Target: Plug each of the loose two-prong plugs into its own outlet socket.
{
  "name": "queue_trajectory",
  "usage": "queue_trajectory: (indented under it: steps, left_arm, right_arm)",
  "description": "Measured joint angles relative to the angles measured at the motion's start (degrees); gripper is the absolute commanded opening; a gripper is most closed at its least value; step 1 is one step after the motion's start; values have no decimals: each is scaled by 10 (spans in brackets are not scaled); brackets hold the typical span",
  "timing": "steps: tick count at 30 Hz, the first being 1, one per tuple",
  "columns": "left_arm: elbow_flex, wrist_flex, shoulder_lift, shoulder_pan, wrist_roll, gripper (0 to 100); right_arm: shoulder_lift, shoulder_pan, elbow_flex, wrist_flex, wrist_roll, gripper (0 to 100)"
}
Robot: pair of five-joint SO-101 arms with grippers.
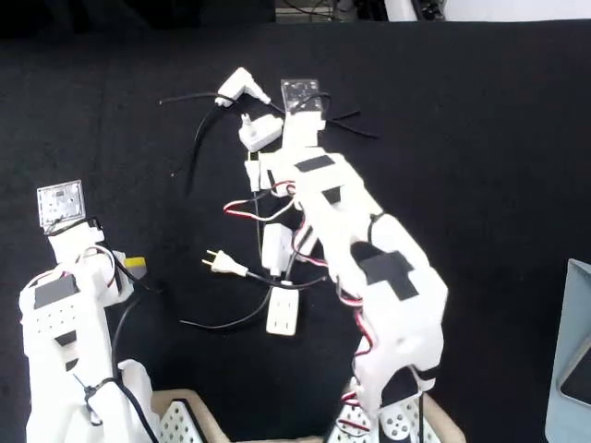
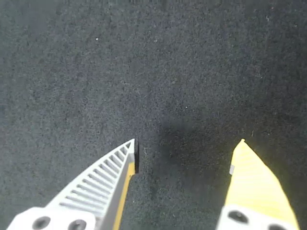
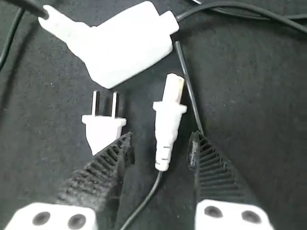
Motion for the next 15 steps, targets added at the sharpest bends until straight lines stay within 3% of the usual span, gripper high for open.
queue_trajectory:
  steps: [5,10,15]
  left_arm:
    - [0,0,0,0,0,314]
    - [0,0,0,0,0,314]
    - [0,0,0,0,0,314]
  right_arm:
    - [40,6,-31,0,0,173]
    - [77,24,-69,1,-1,7]
    - [87,43,-84,2,-2,13]
